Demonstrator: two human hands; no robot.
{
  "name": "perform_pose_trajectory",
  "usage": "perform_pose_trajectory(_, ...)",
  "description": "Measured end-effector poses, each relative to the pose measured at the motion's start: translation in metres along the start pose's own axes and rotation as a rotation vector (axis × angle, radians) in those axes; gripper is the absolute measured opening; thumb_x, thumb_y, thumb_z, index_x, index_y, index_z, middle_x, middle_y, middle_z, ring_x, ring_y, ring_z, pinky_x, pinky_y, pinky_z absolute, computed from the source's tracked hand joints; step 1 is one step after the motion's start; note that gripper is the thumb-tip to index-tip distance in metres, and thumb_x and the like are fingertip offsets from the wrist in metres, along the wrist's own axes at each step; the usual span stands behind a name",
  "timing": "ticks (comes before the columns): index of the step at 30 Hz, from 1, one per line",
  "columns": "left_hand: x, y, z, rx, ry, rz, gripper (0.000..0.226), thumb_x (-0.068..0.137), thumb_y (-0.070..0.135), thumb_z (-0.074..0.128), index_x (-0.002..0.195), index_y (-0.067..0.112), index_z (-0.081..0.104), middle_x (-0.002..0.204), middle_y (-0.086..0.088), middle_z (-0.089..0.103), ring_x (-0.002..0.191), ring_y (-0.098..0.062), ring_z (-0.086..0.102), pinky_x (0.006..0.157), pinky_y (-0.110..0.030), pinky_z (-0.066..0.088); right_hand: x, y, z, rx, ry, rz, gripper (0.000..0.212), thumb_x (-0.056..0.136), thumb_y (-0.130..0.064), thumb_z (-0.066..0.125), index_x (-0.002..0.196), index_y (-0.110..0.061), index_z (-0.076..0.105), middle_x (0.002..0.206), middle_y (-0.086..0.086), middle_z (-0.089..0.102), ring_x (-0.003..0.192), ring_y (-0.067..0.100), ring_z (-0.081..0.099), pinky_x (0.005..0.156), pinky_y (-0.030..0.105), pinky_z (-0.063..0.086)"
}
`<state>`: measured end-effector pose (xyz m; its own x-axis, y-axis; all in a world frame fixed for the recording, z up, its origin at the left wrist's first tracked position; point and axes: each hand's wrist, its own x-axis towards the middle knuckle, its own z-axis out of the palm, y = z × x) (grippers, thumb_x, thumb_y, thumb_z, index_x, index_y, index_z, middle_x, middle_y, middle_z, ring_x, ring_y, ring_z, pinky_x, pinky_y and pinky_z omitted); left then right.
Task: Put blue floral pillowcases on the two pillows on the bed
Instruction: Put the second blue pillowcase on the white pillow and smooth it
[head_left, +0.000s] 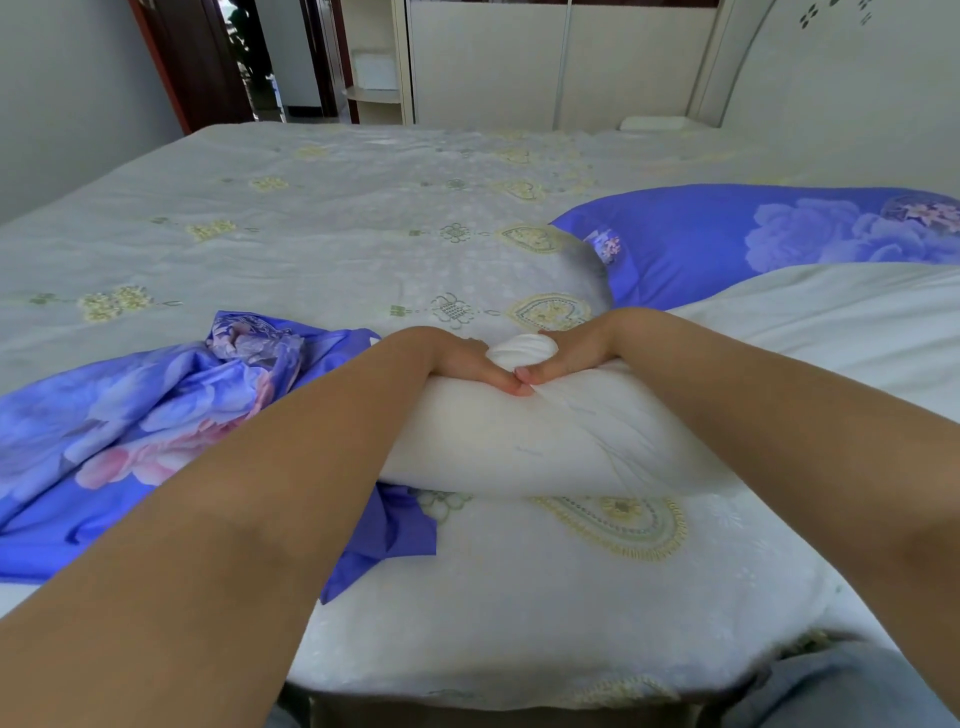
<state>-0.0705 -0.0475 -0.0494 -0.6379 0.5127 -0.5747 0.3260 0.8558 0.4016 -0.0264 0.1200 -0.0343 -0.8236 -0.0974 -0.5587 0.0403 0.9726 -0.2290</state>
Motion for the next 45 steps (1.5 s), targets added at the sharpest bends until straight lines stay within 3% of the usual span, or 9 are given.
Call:
perform_pose_trajectory(7,0.024,-0.007,0.003,-0.073,-0.120,0.045,0.109,0.048,0.081,0.070,0.141,0.037,0.034,0.134,0.012,0.051,0.121,-0.009,0.051,0.111,-0.036,0.032,-0.008,-0.005,0.003,0.035,0.057,0.018,0.078,0.093,-0.057,0.033,0.151,-0.014,0.004,0.157,0.000,0.013,0.144,0.016,0.012,0.113,0.027,0.008)
perform_pose_trajectory(11,0.007,0.001,0.007,-0.013,-0.034,0.032,0.083,0.063,0.074,0.065,0.130,0.028,0.048,0.116,0.010,0.056,0.108,-0.012,0.055,0.101,-0.027,0.036,-0.014,-0.003,0.012,0.003,0.137,0.005,0.089,0.088,-0.062,0.044,0.151,-0.013,0.003,0.157,0.000,0.012,0.145,0.018,0.008,0.113,0.025,0.007)
perform_pose_trajectory(16,-0.013,0.003,0.031,0.098,0.232,0.178,0.104,0.035,0.084,0.064,0.121,0.026,0.055,0.113,0.007,0.063,0.100,-0.014,0.059,0.094,-0.036,0.045,-0.026,-0.005,0.027,-0.279,0.337,-0.053,0.129,0.061,-0.080,0.058,0.149,-0.019,-0.014,0.158,-0.004,-0.016,0.145,0.013,-0.015,0.118,0.042,-0.005)
perform_pose_trajectory(19,-0.032,0.004,0.042,0.230,0.445,0.171,0.079,0.056,0.070,0.071,0.114,0.020,0.050,0.107,0.003,0.062,0.097,-0.020,0.059,0.082,-0.034,0.044,-0.039,-0.016,0.025,-0.352,0.352,-0.116,0.140,0.050,-0.082,0.064,0.148,-0.023,-0.017,0.157,-0.007,-0.018,0.143,0.009,-0.020,0.118,0.041,-0.009)
perform_pose_trajectory(25,-0.071,0.009,0.071,0.461,0.807,0.183,0.087,0.058,0.076,0.066,0.113,0.011,0.047,0.104,-0.003,0.061,0.096,-0.023,0.058,0.077,-0.031,0.030,-0.059,-0.031,0.025,-0.261,0.268,-0.103,0.142,0.042,-0.081,0.069,0.149,-0.033,-0.010,0.157,-0.002,0.019,0.146,0.013,0.010,0.118,0.037,-0.004)
perform_pose_trajectory(29,-0.093,0.012,0.077,0.493,0.925,0.260,0.096,0.052,0.080,0.065,0.118,0.012,0.047,0.108,-0.002,0.060,0.101,-0.022,0.054,0.086,-0.030,0.029,-0.087,-0.039,0.026,-0.167,0.313,-0.151,0.132,0.051,-0.071,0.076,0.151,-0.030,0.000,0.151,-0.004,0.033,0.137,0.019,0.033,0.111,0.030,0.027)
perform_pose_trajectory(33,-0.109,0.015,0.074,0.513,1.039,0.397,0.096,0.046,0.074,0.072,0.115,0.011,0.053,0.106,-0.004,0.061,0.099,-0.025,0.054,0.088,-0.030,0.026,-0.114,-0.048,0.029,-0.190,0.377,-0.238,0.074,0.067,-0.052,0.076,0.131,-0.031,0.046,0.122,-0.010,0.057,0.110,0.016,0.056,0.085,0.026,0.042)
perform_pose_trajectory(37,-0.115,0.014,0.055,0.578,1.190,0.467,0.111,0.040,0.075,0.070,0.127,0.009,0.051,0.100,-0.007,0.063,0.093,-0.029,0.057,0.086,-0.031,0.026,-0.129,-0.059,0.018,-0.243,0.526,-0.197,0.054,0.070,-0.053,0.069,0.118,-0.033,0.053,0.102,-0.011,0.060,0.096,0.017,0.059,0.068,0.029,0.040)
perform_pose_trajectory(45,-0.108,-0.011,0.069,0.613,0.909,0.254,0.105,0.051,0.076,0.068,0.138,0.025,0.040,0.116,0.001,0.049,0.110,-0.019,0.041,0.096,-0.029,0.022,-0.097,-0.071,0.052,-0.098,0.511,-0.127,0.066,0.060,-0.072,0.067,0.116,-0.038,0.056,0.108,-0.012,0.063,0.100,0.016,0.059,0.083,0.033,0.047)
